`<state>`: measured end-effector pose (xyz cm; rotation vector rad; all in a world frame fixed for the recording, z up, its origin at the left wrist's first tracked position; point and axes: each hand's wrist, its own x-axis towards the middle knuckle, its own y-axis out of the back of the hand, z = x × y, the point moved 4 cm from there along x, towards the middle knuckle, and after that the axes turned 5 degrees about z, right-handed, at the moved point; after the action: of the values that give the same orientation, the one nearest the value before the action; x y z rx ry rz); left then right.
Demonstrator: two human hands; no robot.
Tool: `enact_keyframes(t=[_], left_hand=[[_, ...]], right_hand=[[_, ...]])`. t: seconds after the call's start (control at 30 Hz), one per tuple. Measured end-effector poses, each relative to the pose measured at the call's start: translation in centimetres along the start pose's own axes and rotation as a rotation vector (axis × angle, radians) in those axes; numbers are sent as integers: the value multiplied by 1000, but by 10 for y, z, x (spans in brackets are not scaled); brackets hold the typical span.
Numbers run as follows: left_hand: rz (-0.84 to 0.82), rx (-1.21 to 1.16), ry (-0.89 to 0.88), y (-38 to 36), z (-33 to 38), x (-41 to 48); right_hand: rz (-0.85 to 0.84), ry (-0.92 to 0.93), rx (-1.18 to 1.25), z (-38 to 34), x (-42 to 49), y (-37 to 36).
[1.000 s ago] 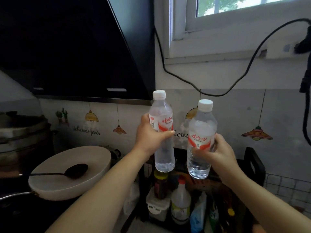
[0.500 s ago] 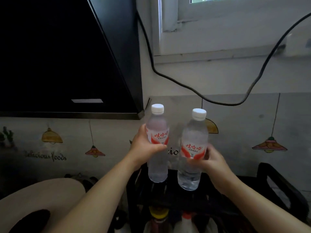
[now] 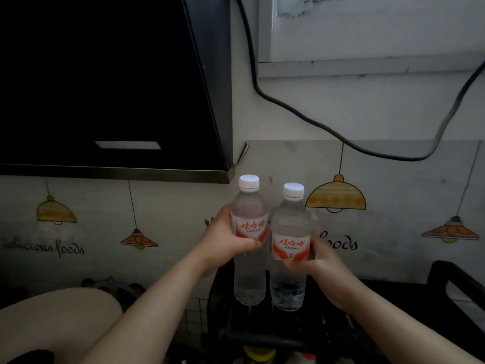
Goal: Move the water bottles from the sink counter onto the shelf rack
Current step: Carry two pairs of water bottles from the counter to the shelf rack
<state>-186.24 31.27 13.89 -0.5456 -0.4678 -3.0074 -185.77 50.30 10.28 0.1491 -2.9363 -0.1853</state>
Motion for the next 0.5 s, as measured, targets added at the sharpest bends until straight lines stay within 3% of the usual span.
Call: enact_keyframes(t=[0.5], left_hand=[[-216,-23,5,-2,2,8]], right_hand=[[-131,-11,105,1,14,-3]])
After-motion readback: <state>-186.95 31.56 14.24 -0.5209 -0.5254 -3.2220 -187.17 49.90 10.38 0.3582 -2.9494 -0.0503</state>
